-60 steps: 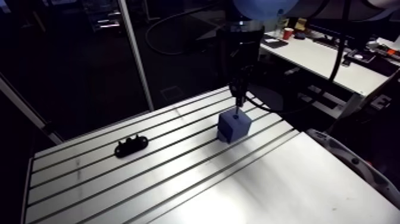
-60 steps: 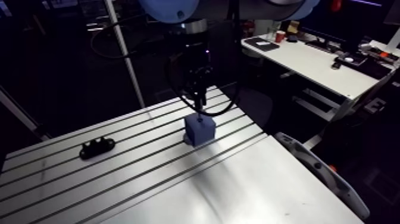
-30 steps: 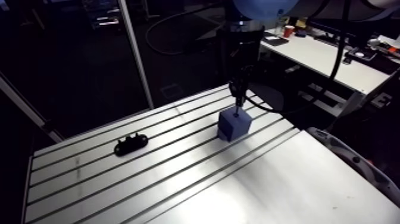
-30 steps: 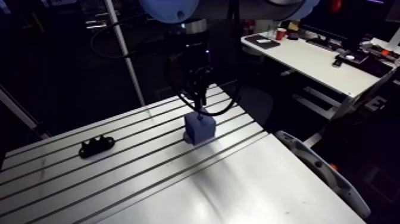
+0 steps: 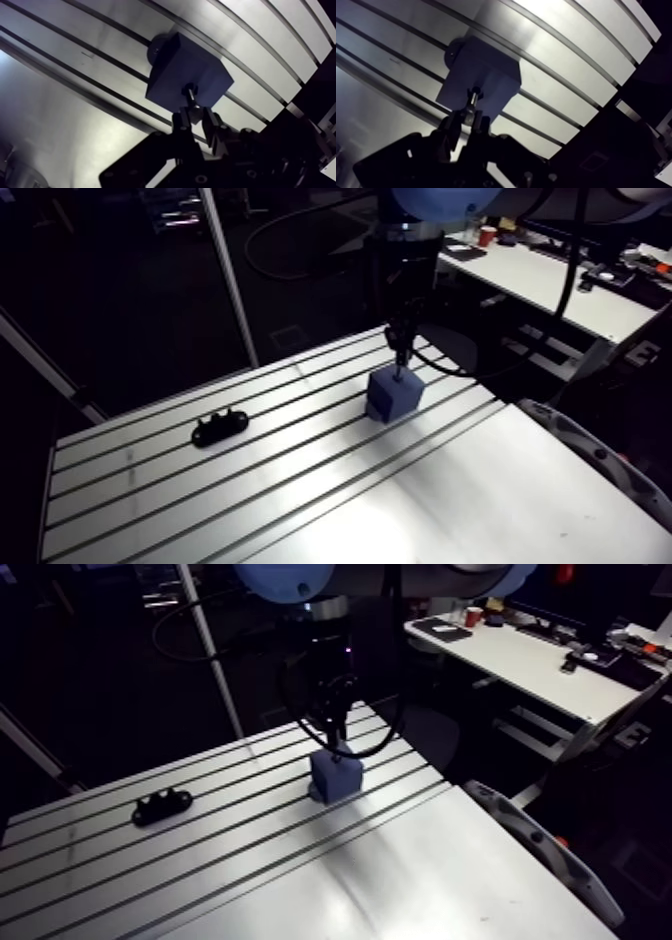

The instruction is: Pick up the M10 bolt and insert it into the hex recess until seated.

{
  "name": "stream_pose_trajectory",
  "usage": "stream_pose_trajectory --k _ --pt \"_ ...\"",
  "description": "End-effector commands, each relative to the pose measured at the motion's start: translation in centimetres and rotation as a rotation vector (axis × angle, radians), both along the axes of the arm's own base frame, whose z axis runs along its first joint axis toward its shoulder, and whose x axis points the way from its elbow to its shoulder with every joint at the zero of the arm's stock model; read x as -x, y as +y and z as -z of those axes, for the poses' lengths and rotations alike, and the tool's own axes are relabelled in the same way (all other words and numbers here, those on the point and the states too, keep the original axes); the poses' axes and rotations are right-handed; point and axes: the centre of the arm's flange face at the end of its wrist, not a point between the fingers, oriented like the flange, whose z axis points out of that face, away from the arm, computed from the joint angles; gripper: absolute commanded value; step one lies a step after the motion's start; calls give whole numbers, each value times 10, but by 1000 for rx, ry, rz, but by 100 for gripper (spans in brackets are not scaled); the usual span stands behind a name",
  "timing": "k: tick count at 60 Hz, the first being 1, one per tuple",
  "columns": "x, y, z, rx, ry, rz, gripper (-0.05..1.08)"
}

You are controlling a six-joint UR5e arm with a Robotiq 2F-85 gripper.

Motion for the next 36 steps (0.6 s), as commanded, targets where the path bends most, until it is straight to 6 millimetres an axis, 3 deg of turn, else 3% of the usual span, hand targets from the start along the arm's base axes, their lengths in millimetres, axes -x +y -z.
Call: stream_pose_trajectory --k 1,36 --pt "2 1 1 -11 19 -4 91" --pt "2 -1 2 -6 20 -6 91"
